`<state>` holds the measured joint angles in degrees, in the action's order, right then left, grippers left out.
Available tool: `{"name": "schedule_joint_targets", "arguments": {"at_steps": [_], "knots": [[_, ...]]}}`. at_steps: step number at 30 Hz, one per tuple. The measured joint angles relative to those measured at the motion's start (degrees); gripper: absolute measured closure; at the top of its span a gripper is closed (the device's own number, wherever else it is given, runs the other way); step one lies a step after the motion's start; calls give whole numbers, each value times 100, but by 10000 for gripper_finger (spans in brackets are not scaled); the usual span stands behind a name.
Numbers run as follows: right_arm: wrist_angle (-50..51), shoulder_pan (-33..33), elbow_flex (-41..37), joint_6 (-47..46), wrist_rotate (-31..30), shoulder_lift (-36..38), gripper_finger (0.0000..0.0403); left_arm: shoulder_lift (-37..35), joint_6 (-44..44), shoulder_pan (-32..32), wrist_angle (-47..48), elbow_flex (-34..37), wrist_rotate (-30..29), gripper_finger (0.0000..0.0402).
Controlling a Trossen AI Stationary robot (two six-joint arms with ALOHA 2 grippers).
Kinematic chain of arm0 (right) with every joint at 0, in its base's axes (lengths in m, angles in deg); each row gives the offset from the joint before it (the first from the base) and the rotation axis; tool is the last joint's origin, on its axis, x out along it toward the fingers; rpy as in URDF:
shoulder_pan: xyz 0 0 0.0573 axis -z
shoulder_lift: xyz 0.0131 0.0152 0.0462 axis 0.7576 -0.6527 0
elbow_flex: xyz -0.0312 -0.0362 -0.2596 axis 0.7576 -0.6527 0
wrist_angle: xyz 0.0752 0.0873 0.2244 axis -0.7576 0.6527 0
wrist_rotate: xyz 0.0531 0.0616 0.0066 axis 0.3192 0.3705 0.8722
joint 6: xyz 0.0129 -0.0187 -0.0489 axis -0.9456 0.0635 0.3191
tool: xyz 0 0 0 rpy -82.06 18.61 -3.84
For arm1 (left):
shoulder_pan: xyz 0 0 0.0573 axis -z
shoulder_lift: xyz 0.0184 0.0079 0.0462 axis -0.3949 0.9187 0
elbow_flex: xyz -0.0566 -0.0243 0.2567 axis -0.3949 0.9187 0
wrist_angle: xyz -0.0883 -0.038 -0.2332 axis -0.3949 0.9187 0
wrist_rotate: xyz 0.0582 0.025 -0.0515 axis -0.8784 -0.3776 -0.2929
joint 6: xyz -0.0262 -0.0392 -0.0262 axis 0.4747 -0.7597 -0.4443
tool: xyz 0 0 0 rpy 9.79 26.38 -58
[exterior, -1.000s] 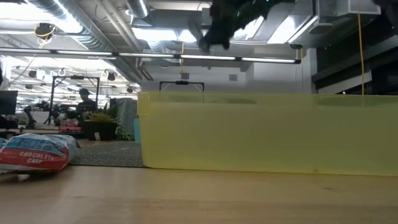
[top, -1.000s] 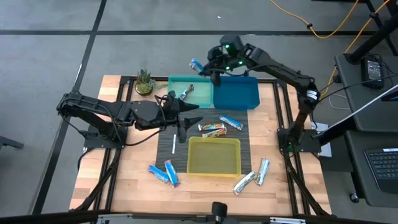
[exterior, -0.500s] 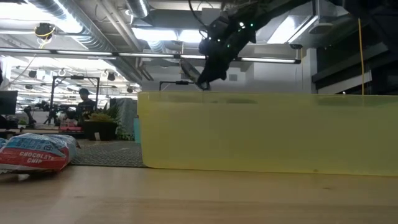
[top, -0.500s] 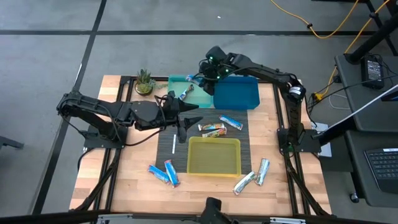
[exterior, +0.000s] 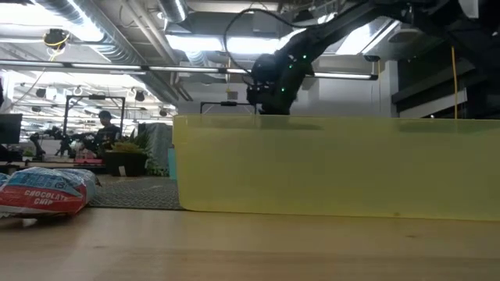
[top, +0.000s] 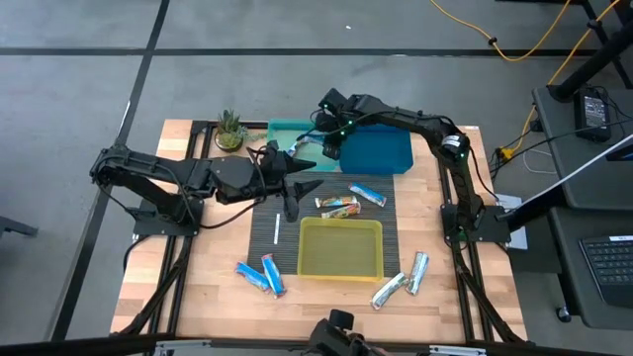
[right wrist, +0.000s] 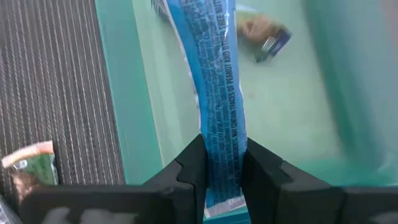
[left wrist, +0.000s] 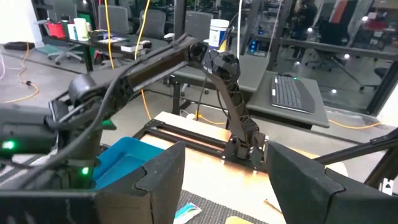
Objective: Pick and place Granola Bars by type
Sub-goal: Put the blue granola bar into the green bin, then put the red granola bar into the yellow bin
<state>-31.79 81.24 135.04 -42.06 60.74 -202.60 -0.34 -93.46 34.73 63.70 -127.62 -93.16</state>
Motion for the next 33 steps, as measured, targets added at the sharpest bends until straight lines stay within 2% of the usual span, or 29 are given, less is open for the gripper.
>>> {"name": "schedule_joint_targets", "arguments": {"at_steps": [19,33], "knots": [[182,-31,0,-5,9,-107,316,-2,-151,55,-44,0,-2,190],[85,-92,-2,-16,18,-107,248,-2,-169,94,-44,0,-4,190]]}}
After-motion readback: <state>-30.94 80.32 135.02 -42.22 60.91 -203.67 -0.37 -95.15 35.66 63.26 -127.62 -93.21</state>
